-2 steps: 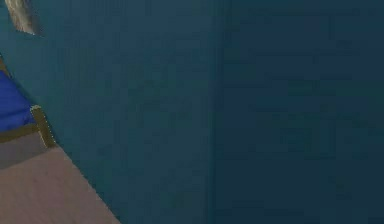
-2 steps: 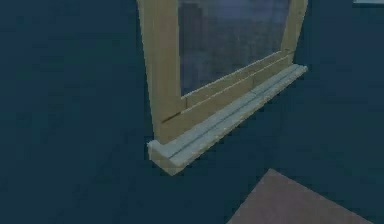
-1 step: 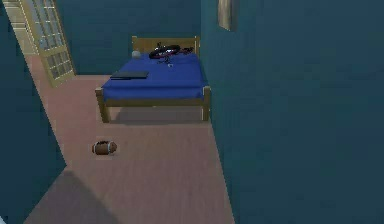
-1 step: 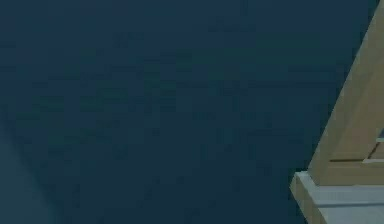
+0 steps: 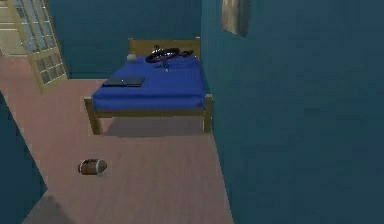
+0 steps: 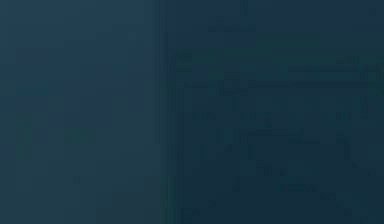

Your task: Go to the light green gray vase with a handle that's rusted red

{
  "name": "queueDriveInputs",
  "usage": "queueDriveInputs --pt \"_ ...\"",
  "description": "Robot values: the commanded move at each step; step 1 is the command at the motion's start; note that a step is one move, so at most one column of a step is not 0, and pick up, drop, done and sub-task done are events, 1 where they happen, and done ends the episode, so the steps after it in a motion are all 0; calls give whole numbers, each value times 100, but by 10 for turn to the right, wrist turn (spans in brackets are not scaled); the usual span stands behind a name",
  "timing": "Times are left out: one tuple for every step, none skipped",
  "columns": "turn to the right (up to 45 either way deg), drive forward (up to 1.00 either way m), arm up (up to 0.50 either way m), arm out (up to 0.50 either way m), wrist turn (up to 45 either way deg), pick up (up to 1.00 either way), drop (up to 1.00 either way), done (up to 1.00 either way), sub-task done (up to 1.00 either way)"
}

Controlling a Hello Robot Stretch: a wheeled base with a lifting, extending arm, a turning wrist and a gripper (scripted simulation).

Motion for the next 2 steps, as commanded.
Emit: queueDriveInputs --pt "-180 0 0 0 0 0 0 0 0" --pt "0 100 0 0 0 0 0 0 0"
